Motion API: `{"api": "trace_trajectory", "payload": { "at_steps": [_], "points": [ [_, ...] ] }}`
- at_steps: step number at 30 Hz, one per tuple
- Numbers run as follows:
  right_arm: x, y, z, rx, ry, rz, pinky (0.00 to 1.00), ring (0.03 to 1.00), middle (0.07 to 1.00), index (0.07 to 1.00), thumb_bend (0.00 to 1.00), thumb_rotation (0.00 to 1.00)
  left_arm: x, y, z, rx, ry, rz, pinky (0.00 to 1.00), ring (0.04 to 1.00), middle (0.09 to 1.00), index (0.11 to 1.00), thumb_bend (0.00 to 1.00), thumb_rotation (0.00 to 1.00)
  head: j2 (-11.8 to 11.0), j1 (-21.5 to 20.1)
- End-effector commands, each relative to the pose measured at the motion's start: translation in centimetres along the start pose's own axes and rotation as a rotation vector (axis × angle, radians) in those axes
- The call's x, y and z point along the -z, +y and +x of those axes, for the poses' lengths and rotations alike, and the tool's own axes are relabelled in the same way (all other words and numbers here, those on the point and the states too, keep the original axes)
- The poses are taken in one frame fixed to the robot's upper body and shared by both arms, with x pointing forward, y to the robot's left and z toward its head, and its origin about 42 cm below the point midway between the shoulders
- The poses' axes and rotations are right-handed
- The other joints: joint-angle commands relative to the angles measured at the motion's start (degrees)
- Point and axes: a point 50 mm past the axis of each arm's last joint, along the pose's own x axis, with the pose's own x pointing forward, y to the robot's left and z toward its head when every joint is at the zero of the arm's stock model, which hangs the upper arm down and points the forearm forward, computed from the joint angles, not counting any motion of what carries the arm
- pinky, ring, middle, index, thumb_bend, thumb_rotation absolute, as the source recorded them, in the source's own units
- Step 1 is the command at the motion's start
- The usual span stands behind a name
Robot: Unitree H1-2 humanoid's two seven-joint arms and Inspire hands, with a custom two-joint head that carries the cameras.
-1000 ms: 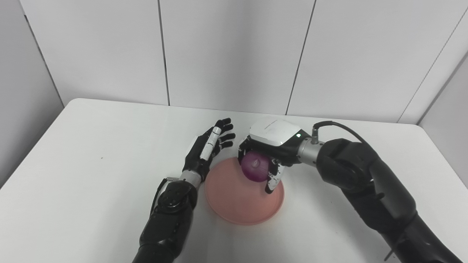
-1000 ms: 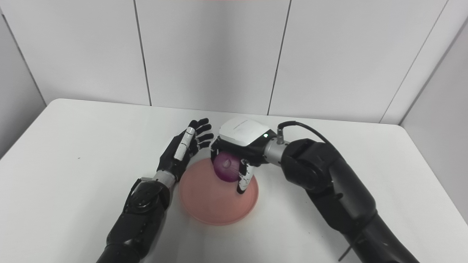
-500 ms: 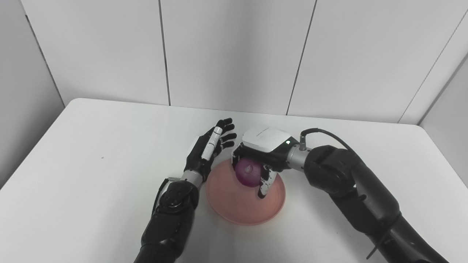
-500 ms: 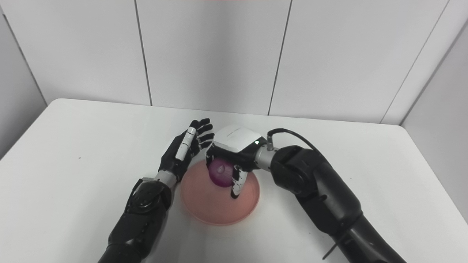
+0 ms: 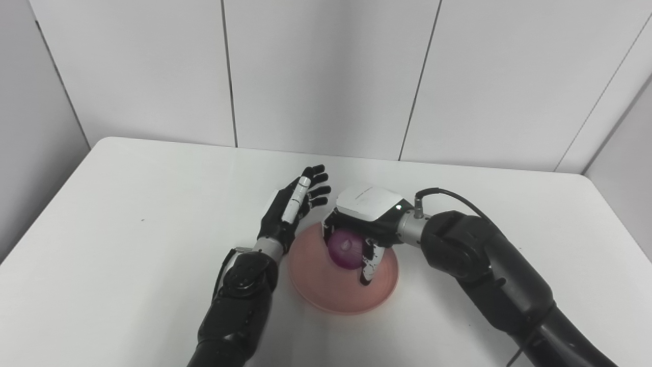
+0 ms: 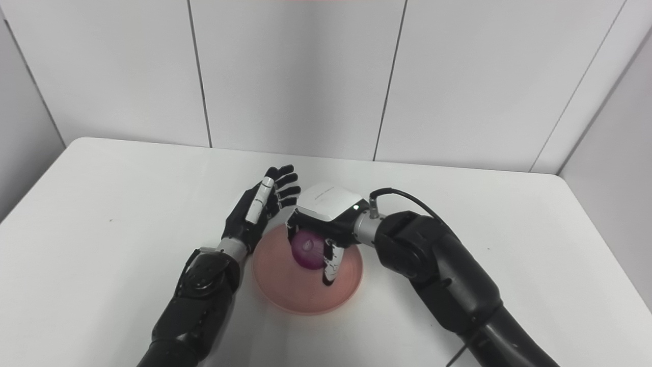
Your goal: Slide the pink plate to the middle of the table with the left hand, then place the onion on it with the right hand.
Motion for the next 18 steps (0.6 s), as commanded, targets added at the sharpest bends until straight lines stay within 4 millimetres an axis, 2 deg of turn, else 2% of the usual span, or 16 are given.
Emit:
{"api": "trace_trajectory", "payload": {
  "at_steps": [1,6,10,11,12,13,14,15,18],
  "points": [
    [-0.27,-1.97,-0.06,0.075,-0.039,-0.048,0.31,0.373,0.429,0.526,0.52,0.00,8.04,0.44,-4.15,-0.056,0.312,-0.047,0.79,0.809,0.859,0.810,0.67,0.87,0.0,0.1],
    [-0.30,-2.28,-0.22,0.085,-0.046,-0.068,0.32,0.395,0.439,0.525,0.52,0.01,8.06,0.36,-4.07,-0.056,0.314,-0.048,0.79,0.811,0.860,0.810,0.67,0.87,0.0,0.1],
    [-0.38,-2.56,-0.38,0.090,-0.047,-0.063,0.40,0.493,0.474,0.515,0.53,0.01,8.01,0.27,-3.93,-0.056,0.314,-0.049,0.79,0.809,0.860,0.806,0.67,0.87,0.0,0.1],
    [-0.40,-2.56,-0.41,0.092,-0.049,-0.058,0.43,0.525,0.552,0.503,0.52,0.10,8.00,0.25,-3.91,-0.055,0.314,-0.048,0.79,0.810,0.863,0.806,0.67,0.87,-0.1,0.2],
    [-0.41,-2.54,-0.43,0.094,-0.050,-0.055,0.44,0.543,0.585,0.500,0.52,0.13,8.00,0.25,-3.90,-0.054,0.314,-0.047,0.79,0.811,0.865,0.807,0.67,0.88,-0.1,0.2],
    [-0.43,-2.42,-0.41,0.093,-0.054,-0.046,0.47,0.572,0.623,0.558,0.63,0.20,7.96,0.27,-3.89,-0.052,0.313,-0.048,0.79,0.813,0.869,0.809,0.66,0.88,-0.1,0.2],
    [-0.44,-2.32,-0.39,0.093,-0.056,-0.041,0.48,0.579,0.631,0.579,0.67,0.23,7.93,0.29,-3.88,-0.050,0.312,-0.050,0.79,0.813,0.870,0.810,0.66,0.88,-0.1,0.2],
    [-0.41,-2.19,-0.36,0.094,-0.062,-0.033,0.49,0.595,0.649,0.629,0.76,0.28,7.89,0.35,-3.89,-0.049,0.310,-0.052,0.80,0.815,0.873,0.811,0.66,0.88,0.0,0.2],
    [-0.27,-2.04,-0.36,0.104,-0.077,-0.023,0.56,0.652,0.697,0.676,0.90,0.39,7.87,0.50,-3.91,-0.049,0.306,-0.050,0.80,0.812,0.877,0.813,0.66,0.88,0.0,0.1]
  ]
}}
